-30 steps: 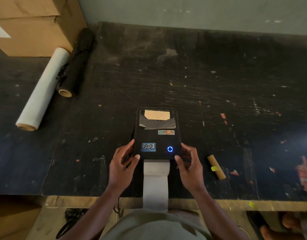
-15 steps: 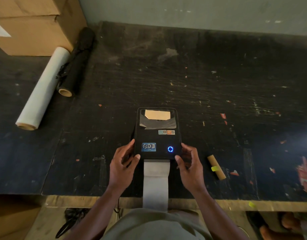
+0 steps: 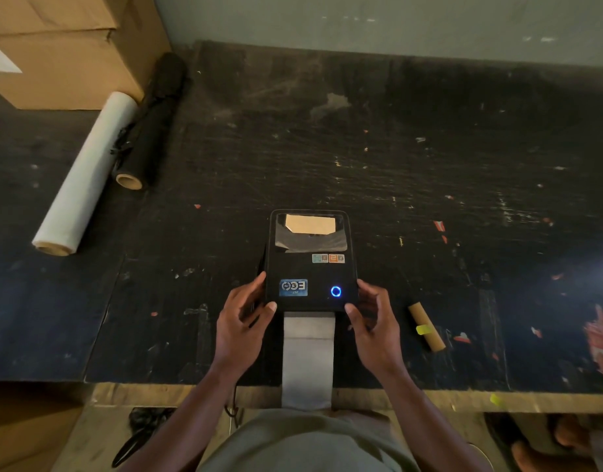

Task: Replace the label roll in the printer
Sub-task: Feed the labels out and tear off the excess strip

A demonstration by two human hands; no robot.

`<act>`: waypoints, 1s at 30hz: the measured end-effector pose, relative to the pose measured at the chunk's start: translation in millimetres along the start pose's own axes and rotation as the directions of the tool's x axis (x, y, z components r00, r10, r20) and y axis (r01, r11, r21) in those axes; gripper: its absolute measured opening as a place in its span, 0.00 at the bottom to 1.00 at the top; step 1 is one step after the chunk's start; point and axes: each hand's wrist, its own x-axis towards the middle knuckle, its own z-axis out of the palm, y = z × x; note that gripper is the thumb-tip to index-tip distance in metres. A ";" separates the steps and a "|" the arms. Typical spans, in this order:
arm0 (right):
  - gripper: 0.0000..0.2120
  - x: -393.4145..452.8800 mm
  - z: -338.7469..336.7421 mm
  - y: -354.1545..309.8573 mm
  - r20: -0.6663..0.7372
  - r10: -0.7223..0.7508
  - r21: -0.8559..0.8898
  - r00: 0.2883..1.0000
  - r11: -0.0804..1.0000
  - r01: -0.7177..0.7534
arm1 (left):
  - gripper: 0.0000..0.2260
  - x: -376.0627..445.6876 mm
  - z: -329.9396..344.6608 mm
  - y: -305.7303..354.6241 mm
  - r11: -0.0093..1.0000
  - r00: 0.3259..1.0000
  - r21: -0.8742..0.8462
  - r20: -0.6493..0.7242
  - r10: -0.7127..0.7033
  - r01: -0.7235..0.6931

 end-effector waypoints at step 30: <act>0.23 1.3 -2.9 -2.6 0.025 0.024 0.010 0.999 1.000 -0.025 | 0.28 1.3 0.7 -3.4 1.000 1.000 -0.006 -0.023 0.006 -0.006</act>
